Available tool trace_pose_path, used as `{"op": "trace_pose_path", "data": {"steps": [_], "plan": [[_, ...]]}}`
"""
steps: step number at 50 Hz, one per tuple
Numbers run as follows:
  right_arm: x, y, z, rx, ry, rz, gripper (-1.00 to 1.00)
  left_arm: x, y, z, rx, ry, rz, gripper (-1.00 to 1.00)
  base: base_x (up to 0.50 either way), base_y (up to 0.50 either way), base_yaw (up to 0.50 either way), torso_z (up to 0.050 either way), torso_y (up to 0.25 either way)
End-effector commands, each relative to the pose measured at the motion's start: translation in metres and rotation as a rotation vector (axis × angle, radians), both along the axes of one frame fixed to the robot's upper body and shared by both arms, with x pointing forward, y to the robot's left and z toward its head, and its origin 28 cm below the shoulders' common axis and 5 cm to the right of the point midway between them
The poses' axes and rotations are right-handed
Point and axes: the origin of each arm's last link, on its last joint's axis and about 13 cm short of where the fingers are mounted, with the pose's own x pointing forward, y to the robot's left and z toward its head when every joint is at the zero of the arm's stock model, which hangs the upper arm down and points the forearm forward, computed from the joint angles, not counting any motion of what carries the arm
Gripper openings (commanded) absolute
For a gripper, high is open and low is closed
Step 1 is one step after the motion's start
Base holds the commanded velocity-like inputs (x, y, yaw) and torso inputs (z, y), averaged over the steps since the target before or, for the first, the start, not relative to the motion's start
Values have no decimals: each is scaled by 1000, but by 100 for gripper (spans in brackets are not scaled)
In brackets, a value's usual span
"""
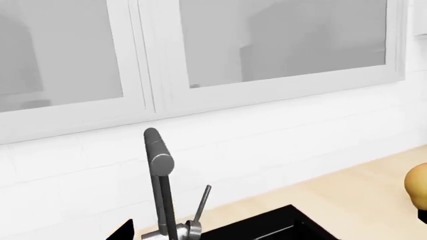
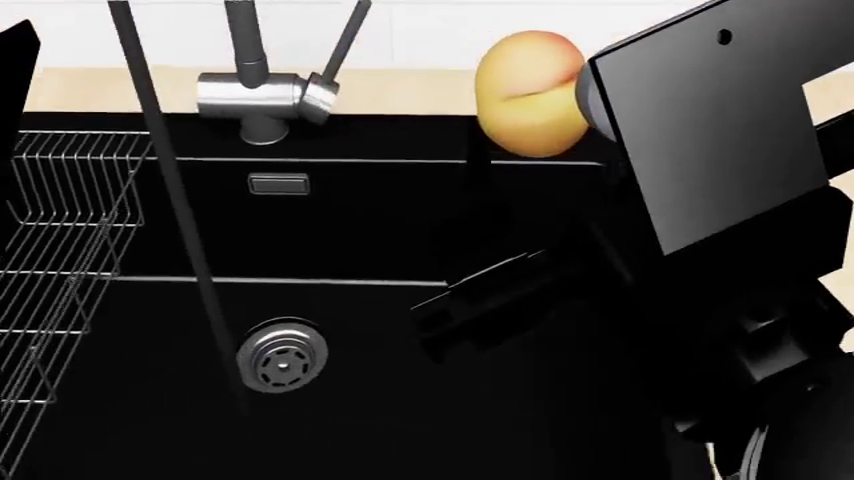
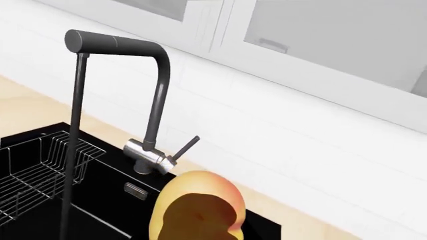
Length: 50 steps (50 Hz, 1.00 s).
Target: Pick the cucumbers and broccolis from the sink and place them in one bowl. Place the apricot in the other bowl. Then turn off the sink faucet.
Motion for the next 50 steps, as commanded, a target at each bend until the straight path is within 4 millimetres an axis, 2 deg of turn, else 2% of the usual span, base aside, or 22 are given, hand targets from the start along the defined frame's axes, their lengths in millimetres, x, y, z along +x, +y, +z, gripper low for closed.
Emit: {"op": "trace_pose_path", "data": {"steps": [1, 15, 50], "plan": [[11, -4, 9, -15, -48, -18, -100, 2, -1, 3, -23, -21, -40, 100, -176, -488, 0, 0, 0], [14, -13, 14, 2, -65, -64, -100, 2, -1, 5, -19, -23, -38, 100, -124, -499, 0, 0, 0], [15, -12, 14, 9, -68, -51, -100, 0, -1, 4, -14, -19, -45, 100, -104, -500, 0, 0, 0]]}}
